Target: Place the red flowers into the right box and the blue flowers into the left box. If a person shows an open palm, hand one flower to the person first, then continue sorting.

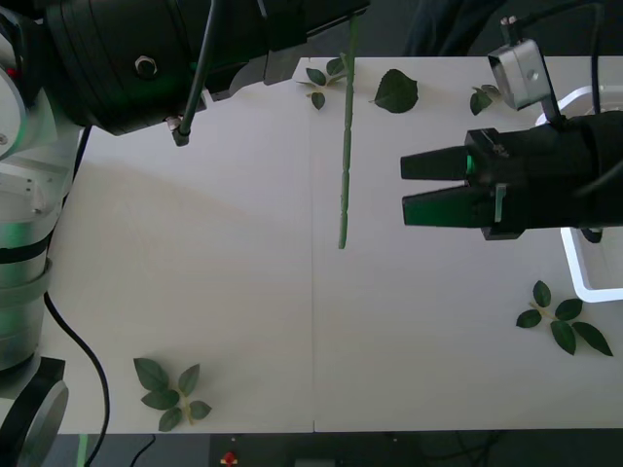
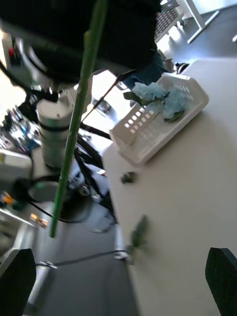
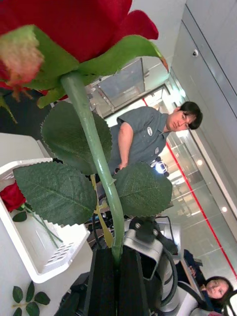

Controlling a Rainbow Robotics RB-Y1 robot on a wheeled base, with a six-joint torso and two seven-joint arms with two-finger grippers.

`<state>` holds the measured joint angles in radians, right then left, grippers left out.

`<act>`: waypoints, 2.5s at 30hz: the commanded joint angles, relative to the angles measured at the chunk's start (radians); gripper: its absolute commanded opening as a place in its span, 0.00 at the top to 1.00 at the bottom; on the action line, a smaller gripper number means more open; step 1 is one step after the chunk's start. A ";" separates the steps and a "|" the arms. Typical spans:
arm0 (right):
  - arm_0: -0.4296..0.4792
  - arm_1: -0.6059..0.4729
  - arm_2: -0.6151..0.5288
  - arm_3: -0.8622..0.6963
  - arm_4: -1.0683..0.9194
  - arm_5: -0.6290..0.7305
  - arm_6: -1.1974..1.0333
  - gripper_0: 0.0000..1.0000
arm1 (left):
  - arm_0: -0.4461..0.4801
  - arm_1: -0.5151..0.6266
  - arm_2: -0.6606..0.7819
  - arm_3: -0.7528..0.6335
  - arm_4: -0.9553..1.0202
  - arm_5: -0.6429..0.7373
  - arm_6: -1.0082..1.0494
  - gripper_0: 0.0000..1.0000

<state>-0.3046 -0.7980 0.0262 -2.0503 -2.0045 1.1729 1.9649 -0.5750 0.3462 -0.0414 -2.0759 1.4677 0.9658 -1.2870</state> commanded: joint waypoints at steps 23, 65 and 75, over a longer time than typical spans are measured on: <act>-0.070 0.200 0.098 -0.034 0.009 -0.088 -0.222 0.00 | 0.029 0.065 -0.015 -0.043 0.074 -0.021 -0.092 1.00; -0.119 0.237 0.204 -0.034 0.032 -0.194 -0.179 1.00 | 0.029 0.065 -0.015 -0.043 0.074 -0.021 -0.092 0.00; -0.117 0.237 0.202 -0.034 0.030 -0.194 -0.179 1.00 | 0.029 0.065 -0.015 -0.043 0.074 -0.021 -0.092 0.00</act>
<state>-0.3885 -0.5884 0.2210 -2.0506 -1.9669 0.9895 1.7344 -0.5601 0.3804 -0.0417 -2.0779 1.5288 0.9586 -1.3005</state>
